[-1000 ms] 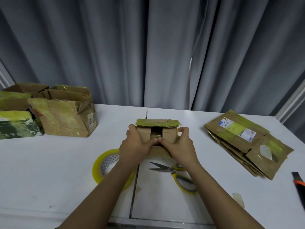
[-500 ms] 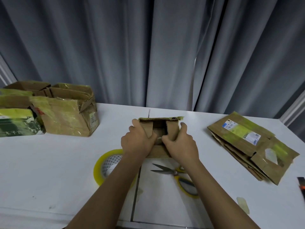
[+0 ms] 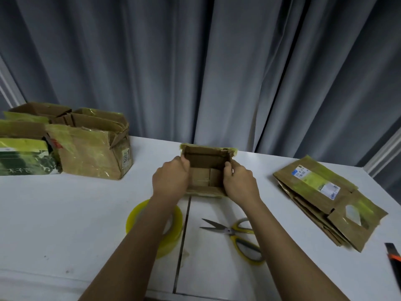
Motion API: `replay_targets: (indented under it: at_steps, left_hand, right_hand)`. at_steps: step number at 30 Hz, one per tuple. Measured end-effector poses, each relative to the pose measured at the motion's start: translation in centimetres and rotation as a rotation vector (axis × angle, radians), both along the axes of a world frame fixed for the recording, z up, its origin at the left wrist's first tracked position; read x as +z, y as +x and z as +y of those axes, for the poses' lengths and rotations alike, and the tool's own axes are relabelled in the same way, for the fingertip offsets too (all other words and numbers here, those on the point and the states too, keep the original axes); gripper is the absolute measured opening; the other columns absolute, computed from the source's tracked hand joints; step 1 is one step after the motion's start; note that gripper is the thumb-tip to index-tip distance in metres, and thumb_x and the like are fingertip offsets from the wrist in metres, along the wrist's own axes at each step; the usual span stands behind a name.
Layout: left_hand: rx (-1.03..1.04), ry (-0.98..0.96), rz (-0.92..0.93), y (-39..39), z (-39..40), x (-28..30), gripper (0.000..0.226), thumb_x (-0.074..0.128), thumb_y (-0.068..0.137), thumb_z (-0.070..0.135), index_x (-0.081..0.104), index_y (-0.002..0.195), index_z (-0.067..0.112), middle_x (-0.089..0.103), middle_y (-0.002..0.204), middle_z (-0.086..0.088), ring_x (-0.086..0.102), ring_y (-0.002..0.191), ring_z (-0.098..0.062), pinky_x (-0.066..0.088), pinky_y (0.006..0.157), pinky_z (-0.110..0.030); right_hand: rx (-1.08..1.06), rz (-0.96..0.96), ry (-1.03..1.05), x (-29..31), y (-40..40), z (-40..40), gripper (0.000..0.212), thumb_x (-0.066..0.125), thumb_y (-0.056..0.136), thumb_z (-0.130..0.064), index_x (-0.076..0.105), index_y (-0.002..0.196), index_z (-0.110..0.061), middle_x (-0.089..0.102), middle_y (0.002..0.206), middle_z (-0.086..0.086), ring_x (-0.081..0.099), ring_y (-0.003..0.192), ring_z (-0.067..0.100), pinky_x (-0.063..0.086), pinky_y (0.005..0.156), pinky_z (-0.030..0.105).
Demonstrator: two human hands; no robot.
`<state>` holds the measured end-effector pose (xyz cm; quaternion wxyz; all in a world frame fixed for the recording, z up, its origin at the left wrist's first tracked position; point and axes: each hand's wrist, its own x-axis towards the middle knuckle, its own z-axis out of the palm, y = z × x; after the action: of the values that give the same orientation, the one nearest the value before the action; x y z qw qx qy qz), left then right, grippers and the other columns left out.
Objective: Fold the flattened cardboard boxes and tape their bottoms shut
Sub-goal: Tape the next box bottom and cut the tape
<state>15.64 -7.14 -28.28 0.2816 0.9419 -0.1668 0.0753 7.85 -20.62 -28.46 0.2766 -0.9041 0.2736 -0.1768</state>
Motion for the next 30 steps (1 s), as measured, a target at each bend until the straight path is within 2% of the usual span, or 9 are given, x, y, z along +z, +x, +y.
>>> replay_targets:
  at_steps: [7,11,13,15,18,22,24,27,30]
  left_hand:
    - [0.057,-0.227,0.130,3.5,3.9,0.5,0.053,0.025,0.101,0.044,0.066,0.099,0.011,0.064,0.097,-0.010,0.051,0.082,-0.025,0.035,0.071,-0.031]
    - [0.081,-0.260,0.183,6.1,6.3,0.5,0.054,0.026,0.102,0.041,0.067,0.093,0.006,0.063,0.093,-0.014,0.055,0.086,-0.029,0.037,0.072,-0.032]
    - [0.104,-0.274,0.193,7.3,7.1,0.7,0.051,0.028,0.102,0.038,0.061,0.081,0.005,0.058,0.085,-0.013,0.056,0.085,-0.031,0.036,0.070,-0.032]
    - [0.145,-0.272,0.176,8.5,7.2,0.9,0.047,0.031,0.102,0.034,0.059,0.079,0.004,0.059,0.082,-0.013,0.055,0.080,-0.030,0.035,0.068,-0.031]
    - [0.185,-0.113,0.044,10.3,6.2,1.5,0.039,0.033,0.102,0.027,0.064,0.099,0.004,0.067,0.098,-0.014,0.062,0.089,-0.031,0.037,0.069,-0.029]
    - [0.113,0.094,-0.105,11.7,4.5,3.4,0.023,0.039,0.096,0.006,0.057,0.110,0.006,0.063,0.108,-0.012,0.060,0.103,-0.030,0.044,0.078,-0.034]
    - [0.060,0.112,-0.181,11.9,4.2,4.2,0.023,0.039,0.096,0.005,0.055,0.113,0.010,0.063,0.106,-0.011,0.062,0.099,-0.032,0.042,0.072,-0.035]
    - [0.012,0.091,-0.312,12.1,4.9,4.8,0.024,0.044,0.094,0.005,0.058,0.112,0.012,0.064,0.102,-0.010,0.062,0.093,-0.033,0.040,0.068,-0.036]
    - [-0.003,0.026,-0.495,12.5,6.9,5.0,0.012,0.061,0.082,0.002,0.068,0.089,0.008,0.067,0.080,-0.009,0.061,0.075,-0.032,0.042,0.059,-0.032]
  right_hand:
    - [0.015,0.016,0.145,0.4,4.2,2.5,0.039,0.030,0.101,-0.030,0.061,0.106,-0.006,0.064,0.109,0.020,0.057,0.101,0.037,0.047,0.087,0.040]
    - [0.052,0.073,0.139,0.6,7.4,3.8,0.043,0.030,0.102,-0.032,0.063,0.108,-0.005,0.064,0.112,0.018,0.058,0.101,0.034,0.043,0.081,0.033]
    - [0.062,0.102,0.136,0.8,9.0,4.2,0.044,0.030,0.102,-0.032,0.063,0.109,-0.005,0.064,0.113,0.016,0.057,0.098,0.031,0.041,0.078,0.030]
    - [0.055,0.113,0.156,0.9,10.7,4.1,0.044,0.030,0.101,-0.034,0.063,0.105,-0.006,0.064,0.111,0.016,0.058,0.097,0.031,0.046,0.084,0.034]
    - [0.040,0.104,0.250,0.8,13.3,3.6,0.042,0.030,0.099,-0.038,0.062,0.099,-0.010,0.064,0.108,0.015,0.061,0.097,0.035,0.052,0.088,0.048]
    - [0.003,0.093,0.304,0.5,15.8,2.8,0.043,0.031,0.097,-0.039,0.062,0.103,-0.010,0.064,0.107,0.015,0.063,0.094,0.037,0.053,0.086,0.051]
    - [-0.019,0.080,0.324,0.6,16.8,2.4,0.041,0.031,0.098,-0.037,0.061,0.103,-0.009,0.064,0.106,0.016,0.064,0.091,0.037,0.054,0.084,0.051]
    - [-0.051,0.064,0.413,1.0,18.3,2.3,0.044,0.032,0.099,-0.040,0.058,0.109,-0.006,0.061,0.109,0.015,0.062,0.093,0.036,0.056,0.082,0.051]
    - [-0.037,0.038,0.516,1.5,19.6,3.3,0.044,0.035,0.100,-0.045,0.055,0.112,-0.007,0.056,0.108,0.011,0.060,0.093,0.032,0.057,0.080,0.048]
